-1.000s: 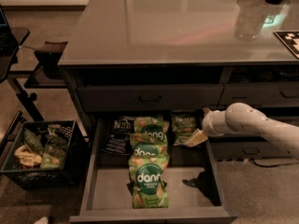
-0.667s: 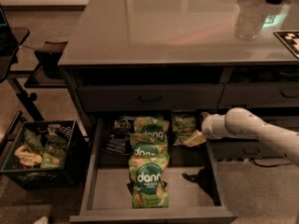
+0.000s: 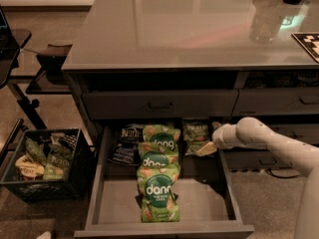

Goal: Pick green jalapeno chip bag from middle drawer and place on counter

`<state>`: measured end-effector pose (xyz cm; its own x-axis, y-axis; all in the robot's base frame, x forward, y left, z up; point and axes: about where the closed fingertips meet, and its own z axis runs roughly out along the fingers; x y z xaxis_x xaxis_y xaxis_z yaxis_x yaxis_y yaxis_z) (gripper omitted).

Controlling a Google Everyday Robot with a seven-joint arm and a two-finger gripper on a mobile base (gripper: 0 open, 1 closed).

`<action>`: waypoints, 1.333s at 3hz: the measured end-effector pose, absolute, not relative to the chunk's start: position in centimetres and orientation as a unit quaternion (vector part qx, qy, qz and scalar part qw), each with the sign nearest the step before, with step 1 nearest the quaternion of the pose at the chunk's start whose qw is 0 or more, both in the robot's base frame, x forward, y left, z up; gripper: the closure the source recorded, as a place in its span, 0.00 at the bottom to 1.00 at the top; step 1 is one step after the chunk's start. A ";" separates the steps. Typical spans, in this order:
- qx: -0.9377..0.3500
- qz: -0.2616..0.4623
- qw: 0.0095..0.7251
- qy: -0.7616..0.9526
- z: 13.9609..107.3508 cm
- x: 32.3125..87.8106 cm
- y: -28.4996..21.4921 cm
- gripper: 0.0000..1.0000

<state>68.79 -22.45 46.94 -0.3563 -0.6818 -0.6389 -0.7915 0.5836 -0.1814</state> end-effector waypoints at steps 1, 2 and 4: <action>-0.459 0.075 0.352 0.812 45.9 70.3 -22.3 0.09; -0.468 0.071 0.354 0.807 43.7 71.8 -21.8 0.13; -0.476 0.072 0.344 0.806 41.5 73.2 -21.3 0.13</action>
Offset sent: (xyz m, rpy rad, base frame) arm 0.0376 0.0040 -0.0299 -0.0303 -0.0528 0.0410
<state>73.22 -21.25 41.53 -0.3106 -0.7175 -0.6235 -0.8165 0.5372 -0.2114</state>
